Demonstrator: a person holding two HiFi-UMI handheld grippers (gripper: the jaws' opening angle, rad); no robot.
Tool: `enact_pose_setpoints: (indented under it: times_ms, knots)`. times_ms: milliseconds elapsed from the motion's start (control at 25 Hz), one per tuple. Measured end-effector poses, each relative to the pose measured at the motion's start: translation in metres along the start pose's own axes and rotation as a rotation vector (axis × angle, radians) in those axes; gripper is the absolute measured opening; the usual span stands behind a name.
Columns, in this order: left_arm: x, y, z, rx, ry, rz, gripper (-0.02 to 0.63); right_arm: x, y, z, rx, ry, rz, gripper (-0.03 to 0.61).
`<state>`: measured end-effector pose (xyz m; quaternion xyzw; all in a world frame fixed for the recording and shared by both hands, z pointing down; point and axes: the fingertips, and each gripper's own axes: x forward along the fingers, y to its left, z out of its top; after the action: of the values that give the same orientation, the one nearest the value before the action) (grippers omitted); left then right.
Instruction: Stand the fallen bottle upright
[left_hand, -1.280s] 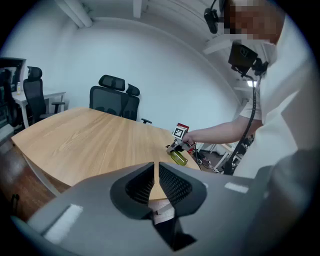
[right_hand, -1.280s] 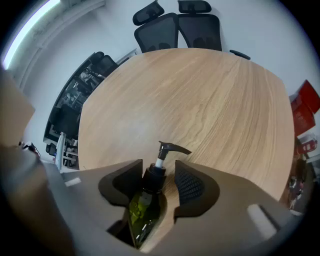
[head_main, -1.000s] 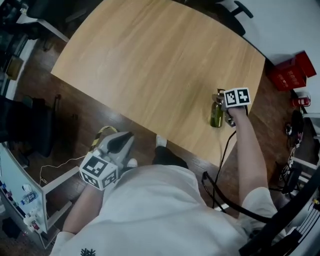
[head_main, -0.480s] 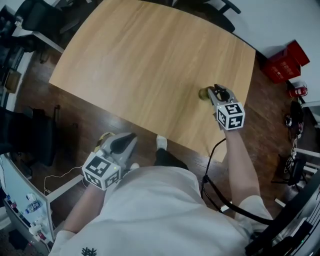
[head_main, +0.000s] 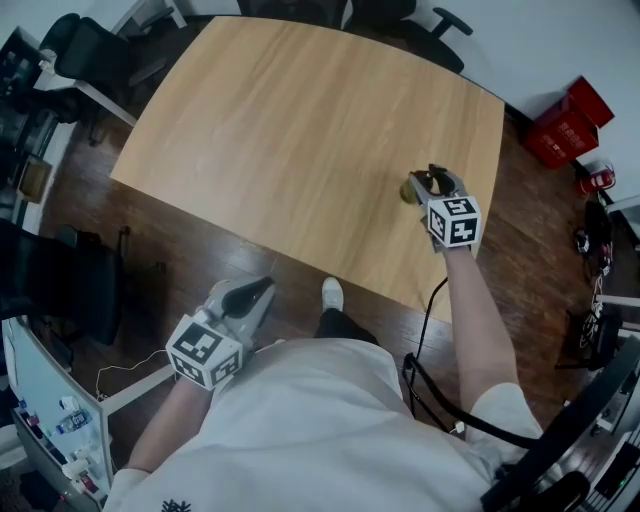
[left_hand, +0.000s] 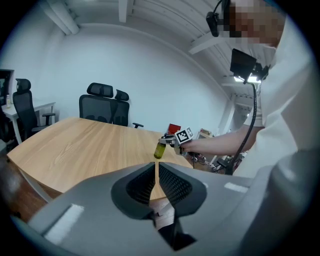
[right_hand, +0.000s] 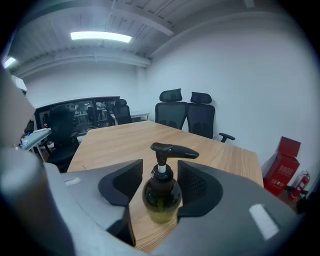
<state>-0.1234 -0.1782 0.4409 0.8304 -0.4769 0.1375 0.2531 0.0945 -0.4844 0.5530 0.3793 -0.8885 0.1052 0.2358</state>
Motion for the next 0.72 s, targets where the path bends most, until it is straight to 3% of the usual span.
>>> enact_pose_setpoints:
  times_ms: [240,400,520,720]
  knots:
    - [-0.025,0.008,-0.003,0.019,-0.031,0.018,0.023,-0.006,-0.013,-0.010,0.077,0.006,-0.084,0.273]
    - [-0.040,0.012,0.003,0.047,-0.090,0.016,0.023,-0.036,-0.008,-0.013,0.115,-0.017,-0.146,0.285]
    - [-0.059,0.009,-0.002,0.064,-0.127,-0.013,0.023,-0.078,0.024,-0.014,0.131,-0.040,-0.174,0.284]
    - [-0.092,-0.003,-0.023,0.113,-0.147,-0.108,0.023,-0.162,0.115,-0.011,0.079,-0.082,-0.189,0.284]
